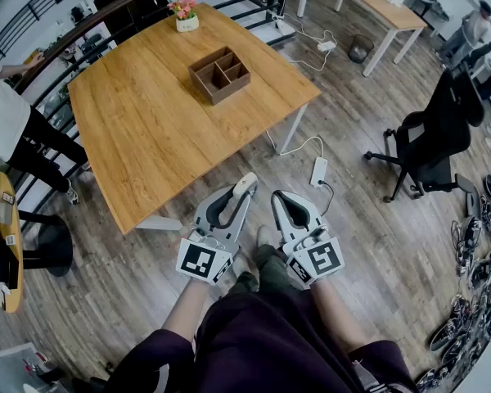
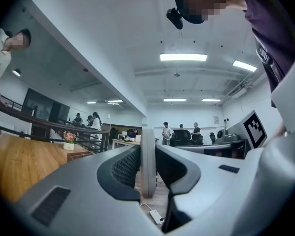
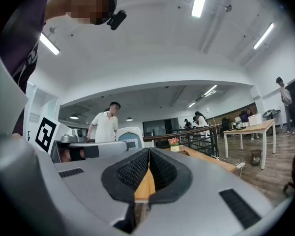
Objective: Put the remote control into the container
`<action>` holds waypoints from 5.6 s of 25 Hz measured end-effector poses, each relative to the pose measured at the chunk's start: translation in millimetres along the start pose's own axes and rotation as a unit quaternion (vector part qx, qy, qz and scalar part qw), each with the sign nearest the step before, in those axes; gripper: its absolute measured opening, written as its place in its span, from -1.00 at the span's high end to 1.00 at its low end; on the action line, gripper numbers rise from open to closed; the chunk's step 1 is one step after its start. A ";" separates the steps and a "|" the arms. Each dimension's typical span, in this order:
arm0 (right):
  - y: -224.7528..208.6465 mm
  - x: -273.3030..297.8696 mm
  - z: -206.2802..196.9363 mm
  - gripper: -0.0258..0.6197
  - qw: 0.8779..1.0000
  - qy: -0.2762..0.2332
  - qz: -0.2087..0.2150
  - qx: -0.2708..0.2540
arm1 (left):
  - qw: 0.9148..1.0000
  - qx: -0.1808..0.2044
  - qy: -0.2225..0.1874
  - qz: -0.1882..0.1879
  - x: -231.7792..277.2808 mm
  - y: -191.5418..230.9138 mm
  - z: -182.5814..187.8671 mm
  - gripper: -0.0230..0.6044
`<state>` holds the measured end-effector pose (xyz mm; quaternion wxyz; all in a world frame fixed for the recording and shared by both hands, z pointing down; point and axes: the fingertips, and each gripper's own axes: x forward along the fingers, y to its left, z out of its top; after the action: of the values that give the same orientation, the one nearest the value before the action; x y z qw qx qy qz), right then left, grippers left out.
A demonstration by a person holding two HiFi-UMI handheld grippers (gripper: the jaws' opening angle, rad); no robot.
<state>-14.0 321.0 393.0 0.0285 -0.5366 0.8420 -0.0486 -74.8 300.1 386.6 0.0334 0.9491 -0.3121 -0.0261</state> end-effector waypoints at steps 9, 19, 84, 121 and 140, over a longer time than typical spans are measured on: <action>-41.2 44.0 -0.6 0.86 1.000 0.002 0.008 0.002 | 1.000 -0.001 0.001 0.016 41.5 37.2 2.0 0.61; -107.7 112.7 15.2 0.86 0.999 -0.013 0.042 0.024 | 0.999 0.010 0.017 0.038 124.3 79.7 9.9 0.61; -291.3 451.9 -58.3 0.86 0.994 0.057 0.045 0.077 | 0.994 -0.045 -0.003 0.097 366.2 376.7 -49.1 0.61; -311.0 457.4 -96.9 0.86 0.989 0.088 0.023 0.115 | 0.989 0.076 0.096 0.082 415.5 393.8 -154.2 0.61; -311.4 450.8 -85.4 0.86 0.990 0.082 0.028 0.111 | 0.991 0.074 0.058 0.093 410.2 389.8 -121.7 0.61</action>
<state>67.5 -213.8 514.9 0.0202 -0.5006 0.8455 -0.1847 33.2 -250.9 527.2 -0.0163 0.9157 -0.3978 0.0551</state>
